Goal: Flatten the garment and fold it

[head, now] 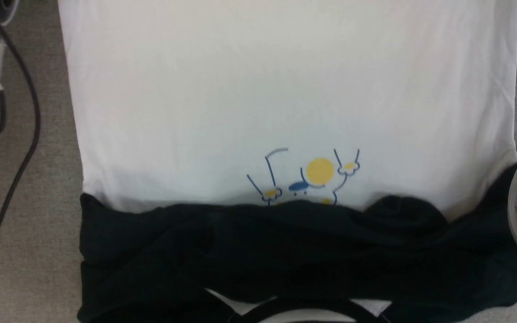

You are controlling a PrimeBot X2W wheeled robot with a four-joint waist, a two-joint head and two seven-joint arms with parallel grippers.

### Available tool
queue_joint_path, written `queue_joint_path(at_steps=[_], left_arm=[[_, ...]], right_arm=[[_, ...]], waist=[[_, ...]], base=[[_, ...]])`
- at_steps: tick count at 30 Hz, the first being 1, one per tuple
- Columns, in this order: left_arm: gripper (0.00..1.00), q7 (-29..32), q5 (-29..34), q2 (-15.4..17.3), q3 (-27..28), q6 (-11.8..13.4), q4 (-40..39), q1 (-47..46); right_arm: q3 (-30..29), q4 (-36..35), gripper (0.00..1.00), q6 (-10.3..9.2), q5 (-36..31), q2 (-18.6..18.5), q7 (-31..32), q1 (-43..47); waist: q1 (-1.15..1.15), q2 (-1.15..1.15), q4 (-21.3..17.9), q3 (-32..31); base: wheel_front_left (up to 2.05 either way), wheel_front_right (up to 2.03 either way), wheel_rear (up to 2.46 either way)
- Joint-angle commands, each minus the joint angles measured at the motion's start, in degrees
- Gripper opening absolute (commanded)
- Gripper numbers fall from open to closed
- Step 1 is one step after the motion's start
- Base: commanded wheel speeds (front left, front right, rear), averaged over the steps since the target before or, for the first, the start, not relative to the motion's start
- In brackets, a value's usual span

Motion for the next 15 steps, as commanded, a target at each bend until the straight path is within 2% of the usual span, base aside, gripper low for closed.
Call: queue_joint_path(at_steps=[1,5,10,15], left_arm=[[0.00,-2.84,1.62,0.70,0.44,0.96,0.61,-1.77],[0.00,-10.98,5.16,0.97,0.77,3.00,2.01,-3.65],[0.00,-20.22,8.66,1.04,1.21,5.67,3.53,-6.04],[0.00,-27.34,9.13,0.75,1.60,6.05,5.33,-6.21]], right_arm=[[-0.19,-0.69,0.00,-0.09,-1.09,-0.19,-3.03,-0.04],[-0.69,-0.38,0.00,-0.09,-2.36,-0.19,-10.57,-0.92],[-1.54,1.33,0.00,-0.09,-3.17,-0.19,-16.87,-2.12],[-0.62,3.20,0.00,-0.09,-1.38,-0.20,-23.27,-2.32]], waist=[[0.00,0.00,-0.38,0.06],[0.00,0.00,-0.96,-0.23],[0.00,0.00,-1.63,-0.88],[0.00,0.00,-1.98,-2.78]], base=[[0.00,0.00,0.00],[0.00,0.00,0.00],[0.00,0.00,0.00],[0.00,0.00,0.00]])
